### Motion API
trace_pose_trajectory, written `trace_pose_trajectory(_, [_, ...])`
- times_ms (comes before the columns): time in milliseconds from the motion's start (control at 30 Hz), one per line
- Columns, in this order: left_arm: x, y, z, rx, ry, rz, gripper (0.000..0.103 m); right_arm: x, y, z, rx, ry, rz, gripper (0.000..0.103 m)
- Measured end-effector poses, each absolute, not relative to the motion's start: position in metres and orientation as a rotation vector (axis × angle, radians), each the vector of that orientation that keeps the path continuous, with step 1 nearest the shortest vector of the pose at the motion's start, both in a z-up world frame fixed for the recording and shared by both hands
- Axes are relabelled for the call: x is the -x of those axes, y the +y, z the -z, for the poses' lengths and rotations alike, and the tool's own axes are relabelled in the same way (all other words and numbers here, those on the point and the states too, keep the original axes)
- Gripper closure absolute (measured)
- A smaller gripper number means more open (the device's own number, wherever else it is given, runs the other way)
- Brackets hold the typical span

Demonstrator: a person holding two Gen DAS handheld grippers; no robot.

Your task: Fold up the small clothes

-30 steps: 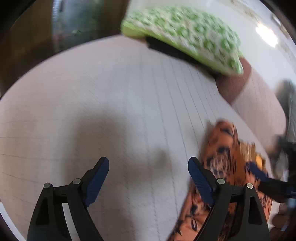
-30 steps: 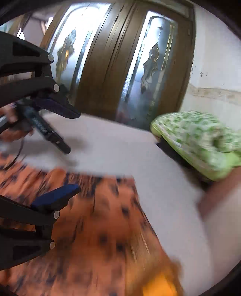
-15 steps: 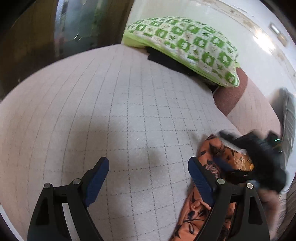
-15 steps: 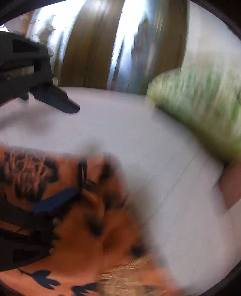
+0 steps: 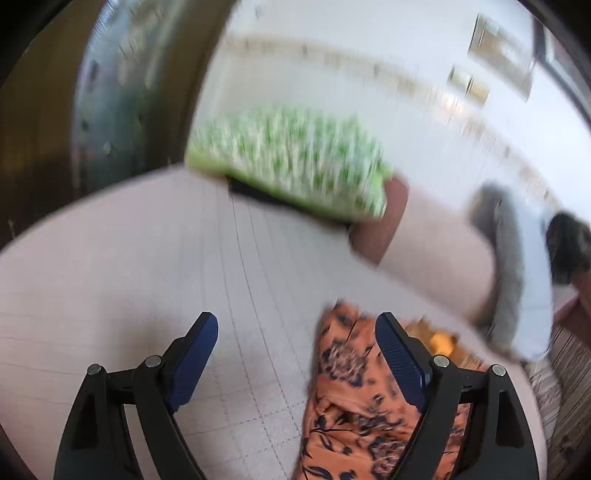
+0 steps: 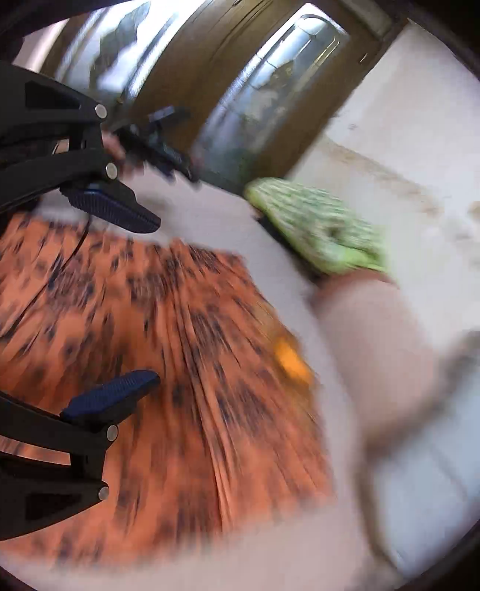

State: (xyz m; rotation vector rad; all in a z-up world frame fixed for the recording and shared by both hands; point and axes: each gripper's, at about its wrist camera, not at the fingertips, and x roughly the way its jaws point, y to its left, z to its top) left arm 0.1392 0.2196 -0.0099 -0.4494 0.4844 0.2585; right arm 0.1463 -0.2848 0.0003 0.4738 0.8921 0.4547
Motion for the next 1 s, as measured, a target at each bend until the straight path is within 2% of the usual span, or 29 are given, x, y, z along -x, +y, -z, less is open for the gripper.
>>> trace_pose_trajectory(200, [-0.007, 0.198, -0.09, 0.38, 0.228, -0.261, 0.015, 0.008, -0.345, -0.136, -0.156, 0.387, -0.201, 0.022])
trace_pose_trajectory(300, [0.042, 0.188, -0.119, 0.387, 0.19, -0.213, 0.008, 0.062, -0.343, -0.182, -0.027, 0.178, -0.109, 0.02])
trace_pose_trajectory(367, [0.068, 0.179, -0.123, 0.392, 0.193, -0.194, 0.005, 0.1, -0.349, -0.207, -0.023, 0.027, -0.065, 0.0])
trace_pose_trajectory(400, [0.08, 0.173, -0.119, 0.406, 0.22, -0.204, 0.005, 0.116, -0.356, -0.211, -0.044, -0.037, -0.065, 0.0])
trace_pose_trajectory(433, [0.088, 0.168, -0.109, 0.425, 0.251, -0.221, 0.005, 0.12, -0.359, -0.211, -0.059, -0.034, -0.066, 0.0])
trace_pose_trajectory(533, [0.089, 0.158, -0.061, 0.461, 0.408, -0.245, 0.004, 0.103, -0.371, -0.176, -0.174, 0.141, -0.092, 0.0])
trace_pose_trajectory(633, [0.066, 0.148, 0.012, 0.485, 0.653, -0.241, 0.005, 0.058, -0.388, -0.087, -0.366, 0.454, -0.163, 0.0])
trace_pose_trajectory(700, [0.053, 0.145, 0.046, 0.496, 0.767, -0.226, 0.005, 0.039, -0.393, -0.024, -0.438, 0.638, -0.179, 0.004])
trace_pose_trajectory(800, [0.042, 0.138, 0.085, 0.519, 0.911, -0.209, 0.005, 0.038, -0.388, 0.029, -0.398, 0.731, -0.17, 0.006])
trace_pose_trajectory(967, [0.03, 0.125, 0.117, 0.468, 1.04, -0.214, 0.006, 0.037, -0.38, 0.067, -0.359, 0.884, -0.219, 0.006])
trace_pose_trajectory(1000, [0.029, 0.124, 0.121, 0.461, 1.047, -0.22, 0.009, 0.034, -0.379, 0.076, -0.367, 0.922, -0.237, 0.006])
